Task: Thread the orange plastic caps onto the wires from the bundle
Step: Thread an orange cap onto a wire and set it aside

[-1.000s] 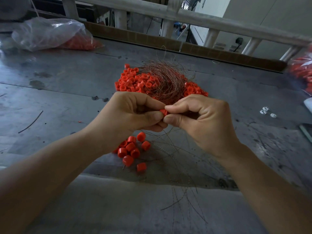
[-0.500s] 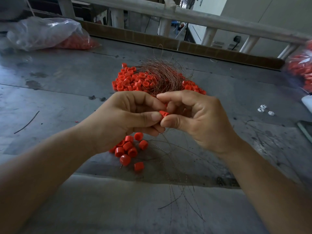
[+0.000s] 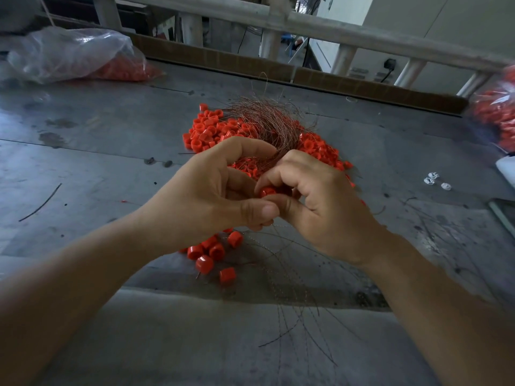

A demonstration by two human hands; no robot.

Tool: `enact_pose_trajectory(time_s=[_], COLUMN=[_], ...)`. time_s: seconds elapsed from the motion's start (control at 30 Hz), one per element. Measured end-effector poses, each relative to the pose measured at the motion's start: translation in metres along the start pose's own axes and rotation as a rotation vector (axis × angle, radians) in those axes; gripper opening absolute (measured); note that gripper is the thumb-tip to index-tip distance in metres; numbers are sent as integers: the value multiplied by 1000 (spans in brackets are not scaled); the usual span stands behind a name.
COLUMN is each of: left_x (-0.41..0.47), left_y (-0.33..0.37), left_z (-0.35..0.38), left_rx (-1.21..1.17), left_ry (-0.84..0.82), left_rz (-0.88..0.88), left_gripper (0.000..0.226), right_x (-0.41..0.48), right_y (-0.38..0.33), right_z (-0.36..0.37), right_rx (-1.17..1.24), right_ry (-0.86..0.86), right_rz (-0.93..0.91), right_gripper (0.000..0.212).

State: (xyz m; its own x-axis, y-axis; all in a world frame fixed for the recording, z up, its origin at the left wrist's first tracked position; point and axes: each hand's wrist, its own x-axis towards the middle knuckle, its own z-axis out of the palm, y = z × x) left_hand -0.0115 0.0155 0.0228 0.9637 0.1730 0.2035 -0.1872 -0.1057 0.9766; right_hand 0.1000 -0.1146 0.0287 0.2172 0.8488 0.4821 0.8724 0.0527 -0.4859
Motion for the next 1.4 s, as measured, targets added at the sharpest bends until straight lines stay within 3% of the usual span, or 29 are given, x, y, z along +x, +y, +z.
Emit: enact_pose_trajectory(time_s=[0.2,0.3,0.53,0.77,0.9,0.97,1.17,1.4], left_x=[-3,-6,-6,-2,1,2,3,3], left_y=[-2,-2,2,3,3,4,7,11], left_z=[4,4,5,-1,-5,-10,-18,-24], left_rx=[114,101,39,-88,-161,-220,-273,-18], left_ry=[10,-9,-35,-62,-25,25,98,228], left_rz=[66,94,90,2,3,19,0,-51], left_gripper=[62,53,57,49,43,42,38,24], right_x=[-1,-3,-3,-3,-4,-3,-2,-3], right_y=[-2,-4,-7,-8,-8,-8,-3,0], right_z=[3,5,5,1,-1,-1,-7,-12], right_rx=[-47,-24,-22,144,316,358,214,77], right_ry=[2,13,31,52,19,-19,45,1], right_rz=[-35,-40,-43,-10,104,146,165,231], right_gripper=[10,4,3,13,36,28,9,10])
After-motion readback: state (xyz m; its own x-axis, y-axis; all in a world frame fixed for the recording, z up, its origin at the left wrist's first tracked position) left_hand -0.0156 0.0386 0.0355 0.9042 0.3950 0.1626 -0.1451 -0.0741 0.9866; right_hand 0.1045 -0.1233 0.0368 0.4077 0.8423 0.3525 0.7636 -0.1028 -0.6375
